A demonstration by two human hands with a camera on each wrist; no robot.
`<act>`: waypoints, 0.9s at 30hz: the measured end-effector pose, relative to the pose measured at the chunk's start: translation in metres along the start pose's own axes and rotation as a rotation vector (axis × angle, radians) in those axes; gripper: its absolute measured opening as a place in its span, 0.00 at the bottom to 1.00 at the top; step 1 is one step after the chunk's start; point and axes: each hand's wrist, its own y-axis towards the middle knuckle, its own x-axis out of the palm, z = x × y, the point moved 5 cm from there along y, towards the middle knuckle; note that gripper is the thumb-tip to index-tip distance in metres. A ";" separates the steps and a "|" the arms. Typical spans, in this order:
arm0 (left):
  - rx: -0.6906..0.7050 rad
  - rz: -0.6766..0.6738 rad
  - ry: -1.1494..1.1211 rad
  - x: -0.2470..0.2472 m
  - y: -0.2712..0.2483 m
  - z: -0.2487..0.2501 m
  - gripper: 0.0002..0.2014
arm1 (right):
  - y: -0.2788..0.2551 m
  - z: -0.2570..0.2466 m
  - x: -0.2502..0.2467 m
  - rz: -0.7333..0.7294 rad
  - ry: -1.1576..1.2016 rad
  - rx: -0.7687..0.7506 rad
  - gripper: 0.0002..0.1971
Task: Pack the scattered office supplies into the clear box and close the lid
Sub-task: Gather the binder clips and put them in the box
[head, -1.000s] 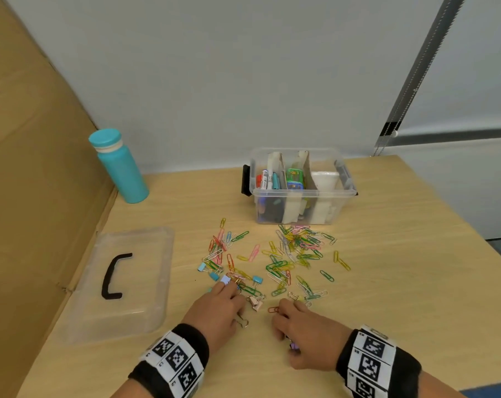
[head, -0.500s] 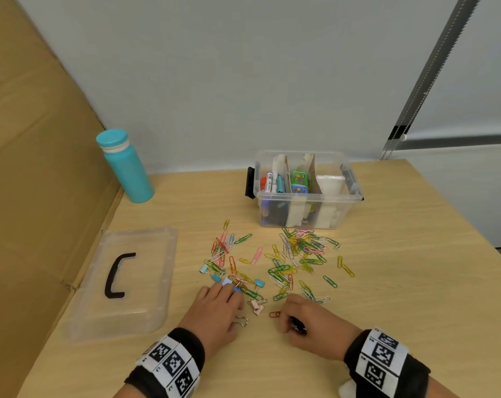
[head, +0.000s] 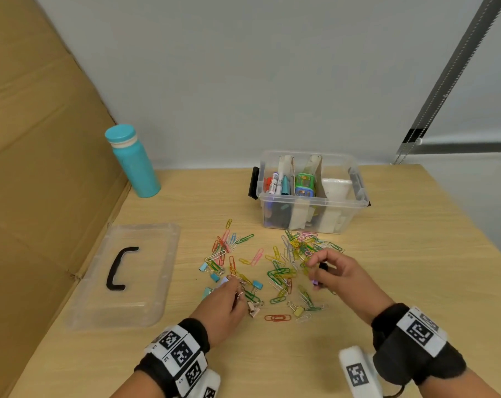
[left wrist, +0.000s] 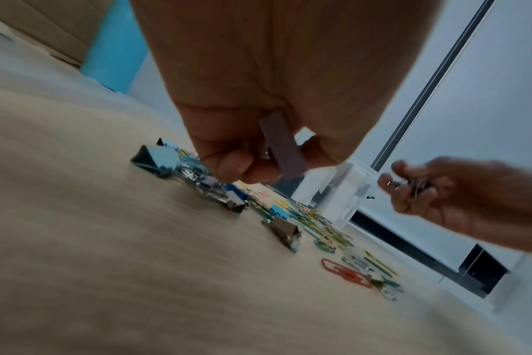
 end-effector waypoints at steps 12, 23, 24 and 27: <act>-0.113 -0.063 0.020 0.014 0.004 -0.001 0.07 | 0.065 -0.097 -0.093 0.293 -0.117 -0.274 0.09; -0.106 0.055 -0.206 -0.010 0.003 0.012 0.08 | 0.195 -0.111 -0.127 0.254 -0.526 -0.032 0.10; -0.095 0.077 -0.229 -0.015 0.003 0.015 0.07 | 0.196 -0.109 -0.125 0.195 -0.544 0.013 0.14; -0.043 0.135 -0.243 -0.029 0.005 0.031 0.07 | 0.181 -0.112 -0.124 0.191 -0.620 -0.070 0.16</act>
